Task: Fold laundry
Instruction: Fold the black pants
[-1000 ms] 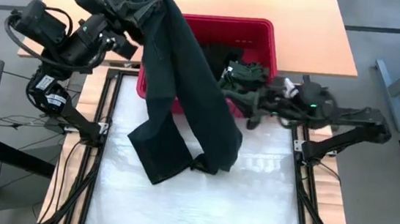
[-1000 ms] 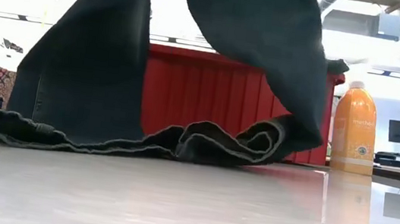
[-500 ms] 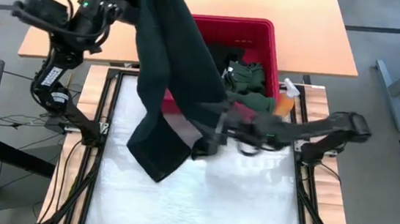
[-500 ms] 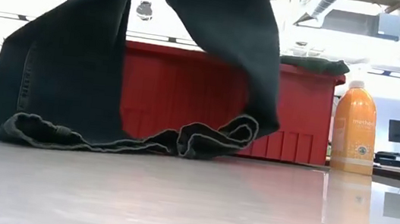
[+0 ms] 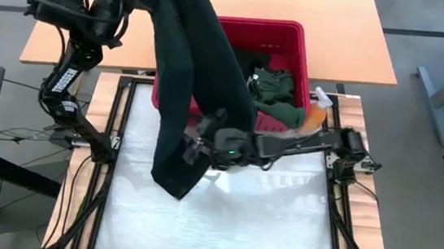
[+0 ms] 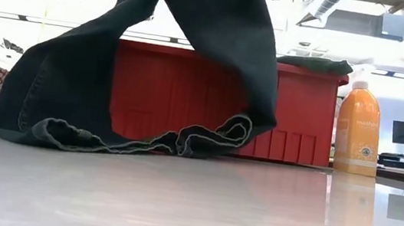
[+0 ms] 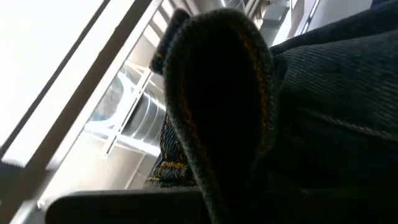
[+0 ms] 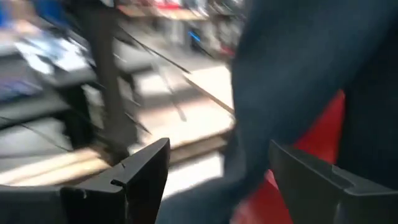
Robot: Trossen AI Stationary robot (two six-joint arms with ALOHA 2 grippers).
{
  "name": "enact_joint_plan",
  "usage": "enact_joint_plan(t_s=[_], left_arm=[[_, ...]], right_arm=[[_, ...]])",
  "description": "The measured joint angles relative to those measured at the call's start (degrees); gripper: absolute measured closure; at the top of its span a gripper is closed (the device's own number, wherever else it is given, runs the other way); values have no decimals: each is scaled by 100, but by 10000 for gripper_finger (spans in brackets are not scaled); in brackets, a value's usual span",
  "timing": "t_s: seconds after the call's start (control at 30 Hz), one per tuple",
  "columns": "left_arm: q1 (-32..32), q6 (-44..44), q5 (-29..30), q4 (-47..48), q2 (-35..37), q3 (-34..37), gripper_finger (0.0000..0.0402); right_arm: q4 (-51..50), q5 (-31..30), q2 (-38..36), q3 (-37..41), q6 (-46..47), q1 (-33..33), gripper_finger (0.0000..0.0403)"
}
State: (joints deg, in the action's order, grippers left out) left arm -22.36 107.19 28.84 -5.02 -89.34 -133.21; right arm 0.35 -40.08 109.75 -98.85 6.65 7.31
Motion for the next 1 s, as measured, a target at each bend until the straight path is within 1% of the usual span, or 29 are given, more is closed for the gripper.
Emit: enact_joint_plan(t_s=[0.07,0.1,0.2,0.27,0.33,0.4,0.47,0.5,0.57,0.67,0.7,0.73,0.8,0.87,1.0], left_arm=[[-1,-14,65,-6,0,0,393],[-1,-14,72,-6,4,0,393],[19,4,72,-9,15,0,393],[58,41,81,-34,23,0,393],[63,51,96,-58,26,0,393],[65,16,94,-54,26,0,393],[62,-30,90,-54,26,0,393],[62,-60,73,-69,31,0,393],[62,-141,11,-86,60,0,393],[79,-156,-91,-235,96,0,393],[110,-193,-112,-249,108,0,393],[152,-278,-145,-257,118,0,393],[230,-475,-239,-276,154,0,393],[306,-586,-250,-271,173,-1,393],[406,-469,-72,-205,170,-2,393]], right_arm=[[-787,-423,276,-388,187,-10,101],[-1137,-543,400,-572,258,-38,102],[-1707,-472,606,-1078,560,-149,117],[-1977,-279,716,-1304,835,-239,142],[-2435,-78,741,-1425,1014,-314,193],[-2666,110,763,-1473,985,-363,269],[-2806,292,616,-1501,702,-376,358],[-2847,327,505,-1502,518,-353,375],[-2984,113,184,-1521,370,-266,377],[-3517,-531,-381,-1521,175,-105,378],[-3755,-643,-573,-1521,100,-47,378],[-3916,-627,-754,-1521,42,-41,378],[-4203,-353,-1067,-1526,134,-73,376],[-4386,-33,-1217,-1531,374,-168,360],[-4872,778,-1189,-1530,536,-350,300]])
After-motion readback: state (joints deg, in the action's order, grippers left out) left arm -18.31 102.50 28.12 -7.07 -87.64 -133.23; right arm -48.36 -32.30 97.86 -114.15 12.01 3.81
